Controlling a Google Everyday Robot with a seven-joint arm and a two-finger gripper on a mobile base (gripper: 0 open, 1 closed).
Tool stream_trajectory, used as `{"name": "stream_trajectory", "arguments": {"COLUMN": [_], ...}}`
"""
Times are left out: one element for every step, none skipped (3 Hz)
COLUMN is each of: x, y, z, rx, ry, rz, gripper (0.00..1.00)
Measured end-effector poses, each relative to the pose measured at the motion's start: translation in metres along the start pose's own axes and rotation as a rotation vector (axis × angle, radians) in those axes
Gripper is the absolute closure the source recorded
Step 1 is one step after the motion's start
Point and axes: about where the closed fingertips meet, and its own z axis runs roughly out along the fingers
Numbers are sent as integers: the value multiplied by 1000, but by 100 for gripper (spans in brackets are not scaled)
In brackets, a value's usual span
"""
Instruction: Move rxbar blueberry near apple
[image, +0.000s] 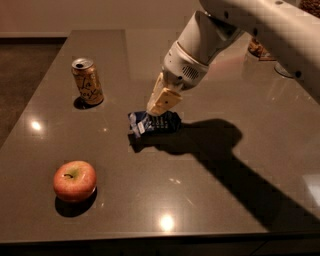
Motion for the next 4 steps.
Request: {"name": "stream_trajectory", "arguments": {"x": [-29, -39, -41, -42], "y": [47, 70, 89, 88], "z": [21, 37, 51, 50], "rx": [-100, -147, -169, -166], "ry": [-67, -83, -63, -66], "rz": [-29, -46, -52, -55], "gripper": [100, 100, 74, 51]}}
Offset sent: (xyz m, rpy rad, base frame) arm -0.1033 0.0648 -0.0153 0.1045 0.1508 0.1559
